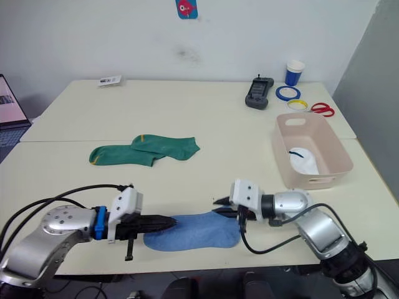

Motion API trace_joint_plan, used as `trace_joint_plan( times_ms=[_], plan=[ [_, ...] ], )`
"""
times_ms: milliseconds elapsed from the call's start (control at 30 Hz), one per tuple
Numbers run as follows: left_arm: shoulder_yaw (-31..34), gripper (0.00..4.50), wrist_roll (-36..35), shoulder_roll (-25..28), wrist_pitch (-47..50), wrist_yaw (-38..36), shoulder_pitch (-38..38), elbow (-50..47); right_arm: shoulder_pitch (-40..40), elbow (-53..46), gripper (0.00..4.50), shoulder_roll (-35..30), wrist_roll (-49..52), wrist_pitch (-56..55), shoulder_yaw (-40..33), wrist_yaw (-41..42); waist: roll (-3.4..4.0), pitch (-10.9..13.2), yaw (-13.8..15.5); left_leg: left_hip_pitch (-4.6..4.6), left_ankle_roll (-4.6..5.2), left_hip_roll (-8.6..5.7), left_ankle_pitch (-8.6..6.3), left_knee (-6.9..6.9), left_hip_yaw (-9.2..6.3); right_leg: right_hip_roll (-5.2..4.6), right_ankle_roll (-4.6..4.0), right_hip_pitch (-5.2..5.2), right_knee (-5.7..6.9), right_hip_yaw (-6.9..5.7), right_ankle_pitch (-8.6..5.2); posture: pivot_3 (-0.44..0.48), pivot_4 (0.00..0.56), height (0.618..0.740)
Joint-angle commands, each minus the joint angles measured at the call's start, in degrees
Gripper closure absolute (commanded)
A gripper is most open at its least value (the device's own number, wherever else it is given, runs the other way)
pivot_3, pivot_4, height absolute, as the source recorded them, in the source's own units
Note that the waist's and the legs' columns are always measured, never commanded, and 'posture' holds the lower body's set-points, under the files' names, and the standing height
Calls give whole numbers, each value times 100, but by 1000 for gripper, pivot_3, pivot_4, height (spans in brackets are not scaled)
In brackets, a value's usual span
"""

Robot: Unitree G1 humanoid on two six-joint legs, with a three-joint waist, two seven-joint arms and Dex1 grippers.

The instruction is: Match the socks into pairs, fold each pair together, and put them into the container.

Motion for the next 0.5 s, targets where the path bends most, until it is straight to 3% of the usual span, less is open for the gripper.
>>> trace_joint_plan(
  times_ms=[33,233,500],
  plan=[
    [-138,4500,439,20,-416,77,98,245,-15,196,4467,13,-301,-413,111,175,0,0,1,1,0,1,0,0,-1,0,0,0,4,-2,0,0,150,740],
    [129,4500,609,106,-729,163,365,987,348,820,4467,-314,-864,-1064,101,307,0,-1,26,5,0,6,0,1,1,-1,-1,2,12,-7,-1,0,150,740],
    [695,4500,-154,113,-347,-54,574,800,588,495,4467,-621,-490,-1063,-396,561,0,-2,35,29,-1,10,0,3,1,-1,-1,22,21,-9,-1,0,150,740]
  ],
)
